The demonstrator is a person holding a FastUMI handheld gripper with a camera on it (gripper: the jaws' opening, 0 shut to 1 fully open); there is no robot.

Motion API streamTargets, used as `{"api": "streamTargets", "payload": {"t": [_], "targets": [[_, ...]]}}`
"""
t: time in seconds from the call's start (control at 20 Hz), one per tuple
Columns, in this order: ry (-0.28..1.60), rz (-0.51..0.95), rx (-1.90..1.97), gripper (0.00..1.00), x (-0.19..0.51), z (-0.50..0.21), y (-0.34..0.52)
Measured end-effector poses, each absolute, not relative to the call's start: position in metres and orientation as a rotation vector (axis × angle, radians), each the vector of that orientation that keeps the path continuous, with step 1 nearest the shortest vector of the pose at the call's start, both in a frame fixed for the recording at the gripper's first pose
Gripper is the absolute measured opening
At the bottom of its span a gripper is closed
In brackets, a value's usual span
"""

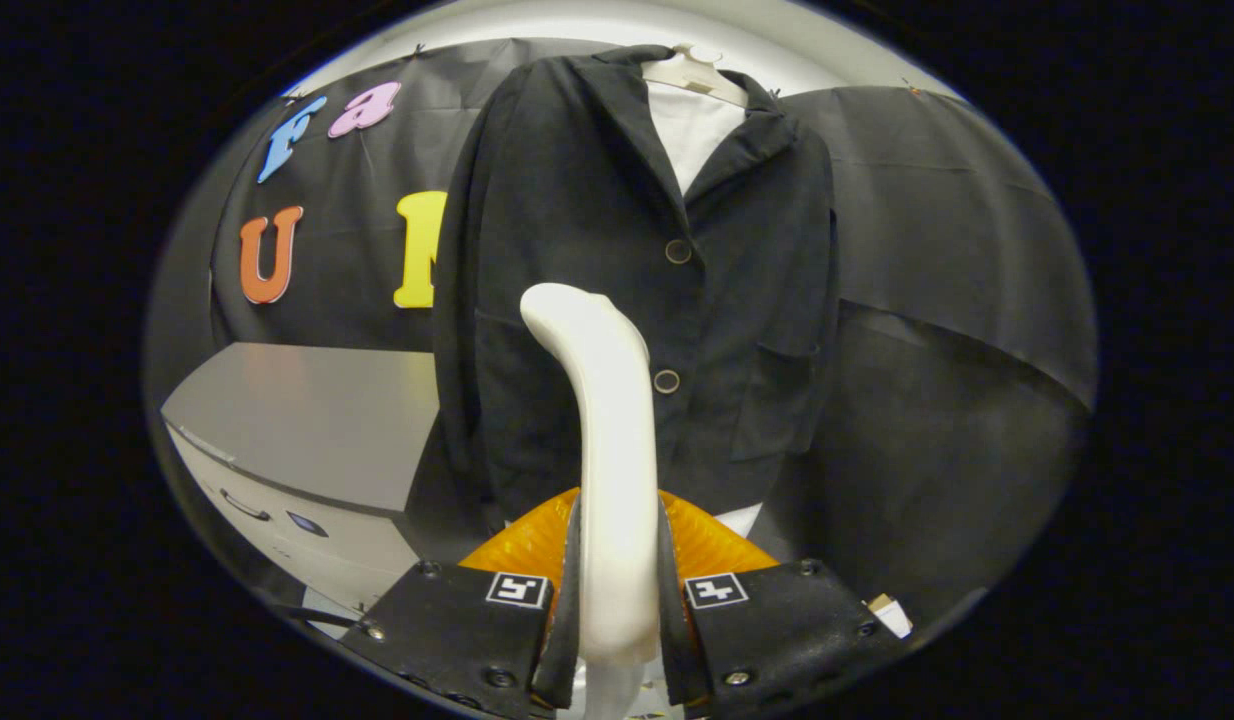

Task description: Iron the clothes twice with a garment steamer, once on the left side and once on the right side.

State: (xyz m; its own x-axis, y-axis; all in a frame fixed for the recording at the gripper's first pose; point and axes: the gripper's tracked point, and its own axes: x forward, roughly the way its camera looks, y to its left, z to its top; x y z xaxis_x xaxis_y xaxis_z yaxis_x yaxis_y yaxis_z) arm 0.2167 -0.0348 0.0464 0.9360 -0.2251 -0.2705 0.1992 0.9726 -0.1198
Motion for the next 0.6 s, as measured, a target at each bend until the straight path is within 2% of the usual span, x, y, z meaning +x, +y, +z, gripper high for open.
{"api": "streamTargets", "payload": {"t": [0.6], "targets": [[0.449,-0.196,-0.105,0.37,0.204,-0.031,-0.038]]}}
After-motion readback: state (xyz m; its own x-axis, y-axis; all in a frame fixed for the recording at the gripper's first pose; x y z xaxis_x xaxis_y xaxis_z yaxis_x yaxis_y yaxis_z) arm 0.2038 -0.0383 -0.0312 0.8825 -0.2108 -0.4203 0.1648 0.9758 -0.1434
